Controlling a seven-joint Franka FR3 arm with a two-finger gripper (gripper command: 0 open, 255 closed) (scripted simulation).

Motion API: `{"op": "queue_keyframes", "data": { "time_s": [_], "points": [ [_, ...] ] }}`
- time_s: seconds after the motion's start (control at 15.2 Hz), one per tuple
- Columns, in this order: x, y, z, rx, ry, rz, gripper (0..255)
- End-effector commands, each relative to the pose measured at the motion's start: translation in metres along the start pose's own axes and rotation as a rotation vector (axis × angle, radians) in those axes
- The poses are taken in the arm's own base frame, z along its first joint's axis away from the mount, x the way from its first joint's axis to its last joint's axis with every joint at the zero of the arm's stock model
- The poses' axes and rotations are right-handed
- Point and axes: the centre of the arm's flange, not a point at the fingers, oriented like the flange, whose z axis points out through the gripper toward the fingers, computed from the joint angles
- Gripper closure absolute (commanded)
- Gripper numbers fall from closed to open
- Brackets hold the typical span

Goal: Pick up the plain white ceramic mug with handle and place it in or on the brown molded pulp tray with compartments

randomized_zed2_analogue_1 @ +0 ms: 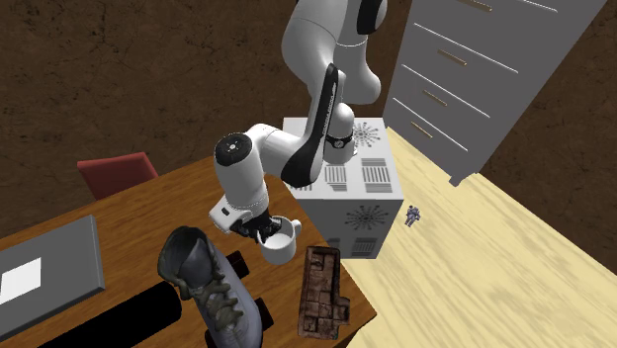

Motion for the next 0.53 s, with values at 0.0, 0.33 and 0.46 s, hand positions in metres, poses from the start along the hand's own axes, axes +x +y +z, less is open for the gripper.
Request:
{"op": "queue_keyframes", "data": {
  "time_s": [0.0, 0.33, 0.46],
  "points": [
    [0.0, 0.0, 0.0, 0.0, 0.0, 0.0, 255],
    [0.0, 0.0, -0.005, 0.0, 0.0, 0.0, 255],
    [0.0, 0.0, -0.016, 0.0, 0.0, 0.0, 255]
  ]
}}
